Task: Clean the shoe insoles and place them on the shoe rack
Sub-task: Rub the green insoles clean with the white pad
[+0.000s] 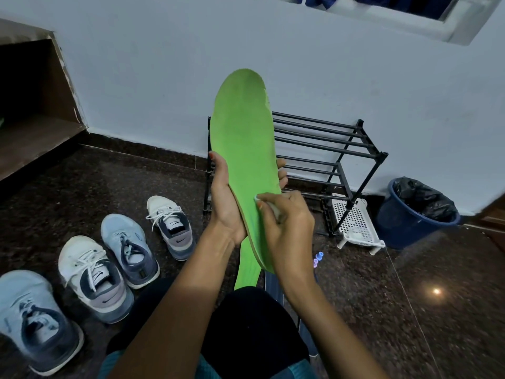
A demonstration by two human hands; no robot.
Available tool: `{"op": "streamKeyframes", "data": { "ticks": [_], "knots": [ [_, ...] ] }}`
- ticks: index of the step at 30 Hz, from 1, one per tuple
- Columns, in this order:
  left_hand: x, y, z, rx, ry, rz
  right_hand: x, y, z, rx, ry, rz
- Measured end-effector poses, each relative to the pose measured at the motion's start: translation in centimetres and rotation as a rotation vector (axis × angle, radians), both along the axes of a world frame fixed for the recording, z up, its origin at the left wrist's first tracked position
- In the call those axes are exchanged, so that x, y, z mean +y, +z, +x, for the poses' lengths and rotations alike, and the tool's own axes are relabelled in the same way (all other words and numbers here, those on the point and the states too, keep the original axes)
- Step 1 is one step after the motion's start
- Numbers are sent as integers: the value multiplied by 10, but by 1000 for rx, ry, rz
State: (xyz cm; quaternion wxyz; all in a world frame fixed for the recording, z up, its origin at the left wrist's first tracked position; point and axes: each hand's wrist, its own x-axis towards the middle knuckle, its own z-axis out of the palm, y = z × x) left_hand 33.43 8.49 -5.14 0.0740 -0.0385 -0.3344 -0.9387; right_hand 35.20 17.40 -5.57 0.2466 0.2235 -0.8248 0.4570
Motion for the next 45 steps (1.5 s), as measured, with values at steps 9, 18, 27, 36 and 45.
{"op": "streamKeyframes", "data": {
  "ticks": [9, 18, 27, 36, 45],
  "knots": [
    [4, 1, 1, -41, -26, -67, 2, 14, -23, 44, -103, 46],
    [1, -2, -1, -47, 11, -58, 2, -2, -6, -21, -18, 15],
    [1, -1, -1, -45, -10, -58, 4, 8, -17, 1, -69, 29],
    [0, -4, -3, -34, -9, -56, -4, 3, 0, -66, 22, -22],
    [1, -3, -2, -24, -20, -61, -1, 13, -12, -3, -30, 37]
  ]
}}
